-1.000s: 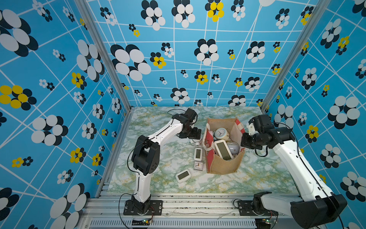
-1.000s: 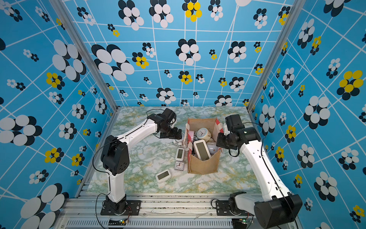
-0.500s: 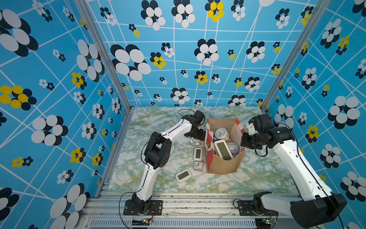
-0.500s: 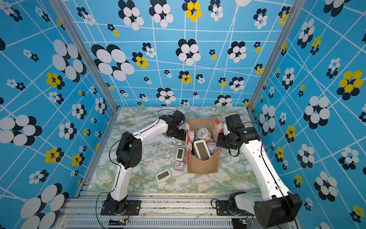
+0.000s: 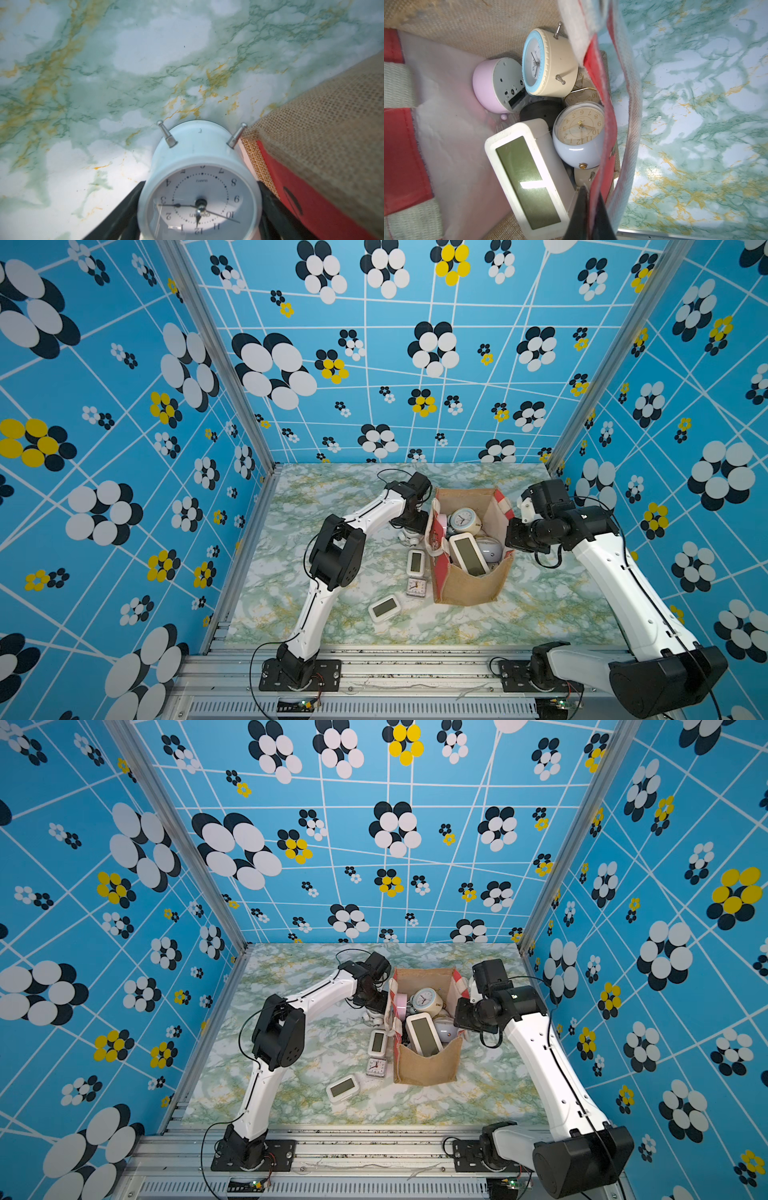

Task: Put the alarm clock into the canvas bag
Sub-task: Pick up the alarm from the center of the board.

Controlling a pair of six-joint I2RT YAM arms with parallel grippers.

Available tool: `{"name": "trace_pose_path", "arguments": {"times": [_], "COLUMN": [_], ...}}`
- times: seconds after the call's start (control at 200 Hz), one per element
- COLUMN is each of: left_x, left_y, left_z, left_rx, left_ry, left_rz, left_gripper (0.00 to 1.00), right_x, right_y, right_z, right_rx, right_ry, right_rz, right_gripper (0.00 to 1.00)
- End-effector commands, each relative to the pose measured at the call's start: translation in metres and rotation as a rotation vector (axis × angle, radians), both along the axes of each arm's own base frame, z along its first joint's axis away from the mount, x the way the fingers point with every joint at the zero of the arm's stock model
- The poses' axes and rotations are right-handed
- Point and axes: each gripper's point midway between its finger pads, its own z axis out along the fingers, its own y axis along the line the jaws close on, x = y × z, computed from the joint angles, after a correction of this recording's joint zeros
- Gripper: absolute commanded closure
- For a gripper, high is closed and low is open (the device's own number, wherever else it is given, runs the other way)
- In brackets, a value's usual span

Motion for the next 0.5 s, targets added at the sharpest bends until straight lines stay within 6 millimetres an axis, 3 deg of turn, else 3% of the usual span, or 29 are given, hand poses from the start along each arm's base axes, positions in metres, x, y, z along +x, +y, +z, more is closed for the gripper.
{"name": "trace_pose_path", "arguments": {"times": [0.0,0.245,0.495], "left_x": [0.004,0.004,0.011], "left_y": [0.001,0.013,0.047], "left_z": [0.006,0.023,0.042], "left_rx": [0.008,-0.011,-0.072], "left_ry": [-0.012,-0.029,-0.038], "left_rz": [-0.002,0.035,0.131], "left_gripper": [0.3,0.41,0.44], "right_x": [0.009,0.009,0.01], "right_y": [0.0,0.0,0.001], "right_z": [0.01,0.01,0.009], "right_rx": [-0.011,-0.008,-0.003], "right_ry": [-0.053,-0.055,-0.057], "right_rz": [0.001,0.002,0.003], "right_gripper": [0.96,0.96,0.96]}}
